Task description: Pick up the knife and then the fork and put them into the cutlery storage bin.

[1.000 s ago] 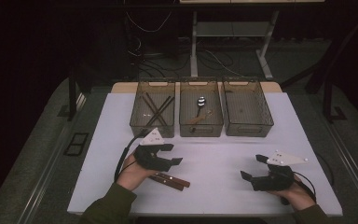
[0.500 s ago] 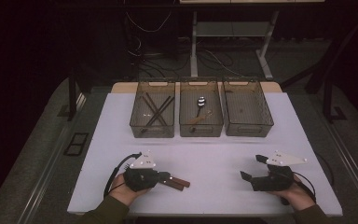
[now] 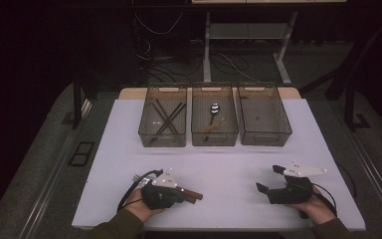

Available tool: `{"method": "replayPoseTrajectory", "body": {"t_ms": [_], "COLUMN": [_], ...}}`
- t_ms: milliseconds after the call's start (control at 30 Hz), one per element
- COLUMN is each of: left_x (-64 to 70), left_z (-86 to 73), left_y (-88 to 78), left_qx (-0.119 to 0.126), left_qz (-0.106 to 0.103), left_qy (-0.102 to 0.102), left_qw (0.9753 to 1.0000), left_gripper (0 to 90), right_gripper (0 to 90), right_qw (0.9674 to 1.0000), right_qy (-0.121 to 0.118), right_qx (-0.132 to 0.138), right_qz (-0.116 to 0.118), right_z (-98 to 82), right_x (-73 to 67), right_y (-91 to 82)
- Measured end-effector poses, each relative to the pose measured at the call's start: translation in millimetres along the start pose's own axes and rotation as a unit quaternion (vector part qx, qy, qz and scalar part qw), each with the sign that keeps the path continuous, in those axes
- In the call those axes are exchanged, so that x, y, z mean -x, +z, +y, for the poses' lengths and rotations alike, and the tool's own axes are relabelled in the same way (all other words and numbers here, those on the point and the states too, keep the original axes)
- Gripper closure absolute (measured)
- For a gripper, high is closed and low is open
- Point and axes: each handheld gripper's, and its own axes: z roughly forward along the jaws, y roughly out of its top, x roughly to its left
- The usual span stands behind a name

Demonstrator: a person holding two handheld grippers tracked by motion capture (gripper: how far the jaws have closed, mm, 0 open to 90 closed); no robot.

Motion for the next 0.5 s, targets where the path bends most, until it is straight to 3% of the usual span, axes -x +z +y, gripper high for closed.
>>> {"method": "replayPoseTrajectory", "body": {"t_ms": [500], "left_x": [-3.0], "left_z": [6.4], "left_y": [7.9], "left_qx": [-0.01], "left_qz": [0.023], "left_qy": [0.014], "left_qw": [0.9996], "left_gripper": [89.0], "right_gripper": [11.6], "right_qw": [1.0], "right_qy": [-0.004], "right_qx": [-0.004], "right_qz": [0.0], "right_z": [-0.2], "right_x": [0.1], "right_y": [0.9]}}
